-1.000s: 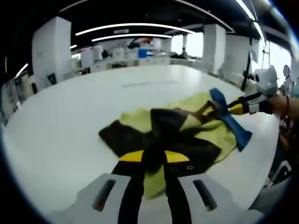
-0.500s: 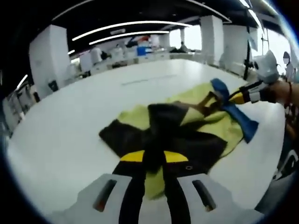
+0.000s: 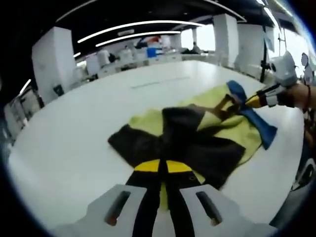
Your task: Fold the garment on the visible template until the final outline fits inside the template.
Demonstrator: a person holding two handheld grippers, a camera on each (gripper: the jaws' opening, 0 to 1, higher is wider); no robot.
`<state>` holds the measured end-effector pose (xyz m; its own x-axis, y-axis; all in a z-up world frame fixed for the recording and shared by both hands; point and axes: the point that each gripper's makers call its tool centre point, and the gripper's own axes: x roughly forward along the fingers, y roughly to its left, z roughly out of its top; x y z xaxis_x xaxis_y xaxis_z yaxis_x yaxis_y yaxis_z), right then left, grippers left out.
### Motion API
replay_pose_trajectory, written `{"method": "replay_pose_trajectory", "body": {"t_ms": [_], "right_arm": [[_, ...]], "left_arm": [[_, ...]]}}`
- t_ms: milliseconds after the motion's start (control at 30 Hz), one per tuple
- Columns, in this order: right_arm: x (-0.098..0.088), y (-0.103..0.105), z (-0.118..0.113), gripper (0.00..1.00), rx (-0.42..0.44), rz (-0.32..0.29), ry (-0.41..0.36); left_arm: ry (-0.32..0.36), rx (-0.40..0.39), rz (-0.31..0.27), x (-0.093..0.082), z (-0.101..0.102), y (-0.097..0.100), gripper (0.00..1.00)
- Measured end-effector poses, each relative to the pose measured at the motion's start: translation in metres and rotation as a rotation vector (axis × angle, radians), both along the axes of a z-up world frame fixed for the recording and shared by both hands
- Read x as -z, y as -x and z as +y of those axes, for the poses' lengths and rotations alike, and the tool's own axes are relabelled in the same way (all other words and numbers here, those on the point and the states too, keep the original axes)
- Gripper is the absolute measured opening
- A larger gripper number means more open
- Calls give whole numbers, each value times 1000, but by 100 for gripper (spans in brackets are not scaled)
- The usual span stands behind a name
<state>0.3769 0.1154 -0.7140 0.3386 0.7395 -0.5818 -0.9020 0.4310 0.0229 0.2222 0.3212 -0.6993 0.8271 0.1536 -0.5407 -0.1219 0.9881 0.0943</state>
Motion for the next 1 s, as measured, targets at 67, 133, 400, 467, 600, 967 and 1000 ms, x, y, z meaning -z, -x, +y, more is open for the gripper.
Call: {"method": "replay_pose_trajectory", "body": {"t_ms": [67, 133, 400, 467, 600, 967, 1000], "right_arm": [[0, 0, 0, 0, -1, -1, 2], [0, 1, 0, 0, -8, -11, 8], [-6, 3, 0, 0, -6, -16, -11], [-7, 3, -1, 0, -6, -17, -12], [-14, 5, -2, 0, -9, -20, -25], [-50, -3, -3, 0, 34, -67, -96], [-53, -3, -3, 0, 33, -74, -95]], "left_arm": [[-2, -1, -3, -2, 0, 1, 0], [-4, -2, -7, -6, 1, 2, 0], [9, -18, -56, -24, 5, 4, 0], [11, -19, -51, -23, 5, 4, 0], [10, -30, -64, -30, 7, 4, 0], [-53, -45, -92, -63, 29, 0, 0], [-61, -44, -96, -66, 31, -2, 0]]}}
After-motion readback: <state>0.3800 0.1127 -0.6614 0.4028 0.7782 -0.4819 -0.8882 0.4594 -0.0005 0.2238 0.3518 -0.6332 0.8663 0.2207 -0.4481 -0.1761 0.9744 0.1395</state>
